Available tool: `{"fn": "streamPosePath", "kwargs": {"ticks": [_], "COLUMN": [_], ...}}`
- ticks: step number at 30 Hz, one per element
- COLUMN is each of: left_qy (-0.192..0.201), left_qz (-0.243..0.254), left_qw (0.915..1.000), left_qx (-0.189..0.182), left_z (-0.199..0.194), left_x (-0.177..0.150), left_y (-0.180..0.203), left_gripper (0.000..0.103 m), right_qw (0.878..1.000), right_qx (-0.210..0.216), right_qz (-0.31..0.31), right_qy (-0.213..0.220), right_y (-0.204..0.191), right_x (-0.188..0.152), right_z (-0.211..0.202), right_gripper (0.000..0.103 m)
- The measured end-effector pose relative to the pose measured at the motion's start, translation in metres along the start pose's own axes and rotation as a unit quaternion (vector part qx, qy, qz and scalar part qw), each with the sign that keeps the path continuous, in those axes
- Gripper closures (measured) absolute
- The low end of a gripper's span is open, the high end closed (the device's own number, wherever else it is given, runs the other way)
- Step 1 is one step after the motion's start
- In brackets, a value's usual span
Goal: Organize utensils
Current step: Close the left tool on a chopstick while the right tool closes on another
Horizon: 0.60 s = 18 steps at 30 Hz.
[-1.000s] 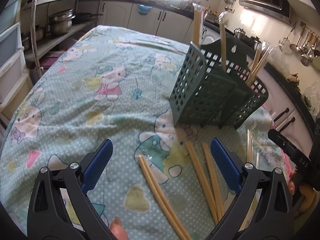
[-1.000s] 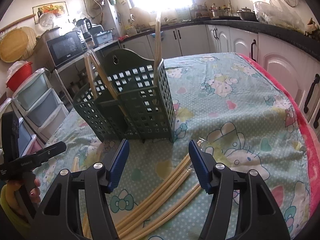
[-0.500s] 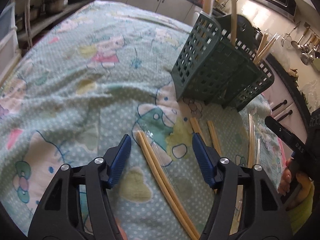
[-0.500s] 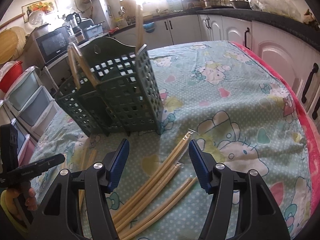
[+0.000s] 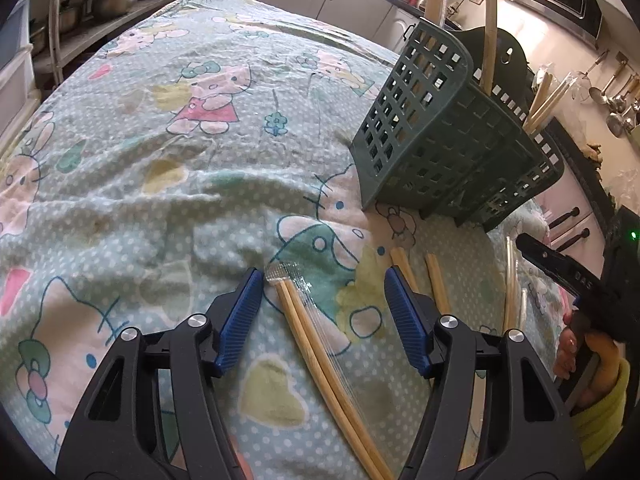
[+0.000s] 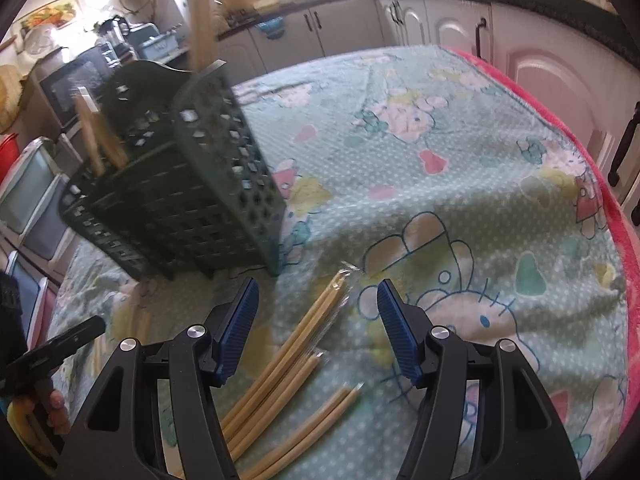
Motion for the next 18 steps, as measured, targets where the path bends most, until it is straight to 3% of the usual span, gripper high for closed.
{"fn": "streamPosePath", "kwargs": {"ticks": [3, 8, 13, 18], "left_qy": [0.003, 0.008, 0.011, 0.010], "left_qz": [-0.001, -0.007, -0.009, -0.021], "left_qw": [1.0000, 0.9998, 0.9995, 0.9993], "left_qx": [0.005, 0.017, 0.029, 0.028], "left_z": [0.001, 0.002, 0.002, 0.002], "left_x": [0.002, 0.006, 0.008, 0.009], "left_y": [-0.002, -0.007, -0.010, -0.016], "left_gripper": [0.054, 0.067, 0.078, 0.088], "right_qw": [1.000, 1.000, 0.999, 1.000], "right_qx": [-0.003, -0.021, -0.038, -0.010], "right_qz": [0.011, 0.004, -0.002, -0.006], "right_qy": [-0.014, -0.014, -0.006, 0.005], "right_y": [0.005, 0.003, 0.006, 0.000], "right_x": [0.003, 0.002, 0.000, -0.001], "right_z": [0.010, 0.017, 0.016, 0.007], "right_gripper": [0.045, 0.055, 0.082, 0.094]}}
Point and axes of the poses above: each gripper's, at about its wrist camera, not at the fingertips, and z roughly the way its jaws point, y to its right, x to its top, the point moved 4 cm from there along z, roughly the way its jaws point, and after that the axes turned 12 degrees about -y, right-handed, at the moved point
